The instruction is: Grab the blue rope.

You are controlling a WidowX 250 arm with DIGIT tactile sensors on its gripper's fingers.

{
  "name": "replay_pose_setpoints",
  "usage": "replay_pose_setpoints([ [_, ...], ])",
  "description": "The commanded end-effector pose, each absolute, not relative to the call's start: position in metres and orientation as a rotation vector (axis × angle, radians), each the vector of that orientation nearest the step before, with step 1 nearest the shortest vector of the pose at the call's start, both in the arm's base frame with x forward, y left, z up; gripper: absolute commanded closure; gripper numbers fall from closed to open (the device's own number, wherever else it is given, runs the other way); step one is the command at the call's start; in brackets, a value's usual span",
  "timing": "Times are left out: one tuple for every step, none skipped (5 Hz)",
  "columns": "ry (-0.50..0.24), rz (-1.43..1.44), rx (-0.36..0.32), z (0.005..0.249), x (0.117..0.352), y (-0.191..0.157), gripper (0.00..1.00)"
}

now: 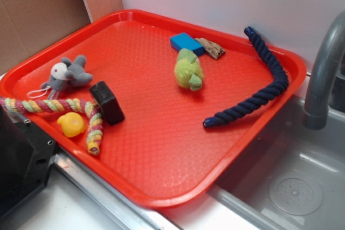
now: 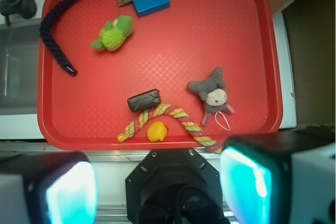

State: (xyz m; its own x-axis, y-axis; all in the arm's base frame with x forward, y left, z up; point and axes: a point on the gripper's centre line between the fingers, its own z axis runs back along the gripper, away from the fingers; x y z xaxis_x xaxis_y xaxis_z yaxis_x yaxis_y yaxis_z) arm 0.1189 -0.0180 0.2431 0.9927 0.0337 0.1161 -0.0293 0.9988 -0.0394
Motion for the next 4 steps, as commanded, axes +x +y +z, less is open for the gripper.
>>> replay_pose_setpoints([
  [-0.117,0.032,-0.038,0.243,0.119,-0.018,0.00],
  [-0.106,-0.215,-0.101,0.193,0.168,-0.045,0.00],
  [-0.064,-0.447,-0.060,0.142,0.209,-0.103,0.00],
  [-0.063,-0.589,-0.086,0.119,0.223,-0.147,0.00],
])
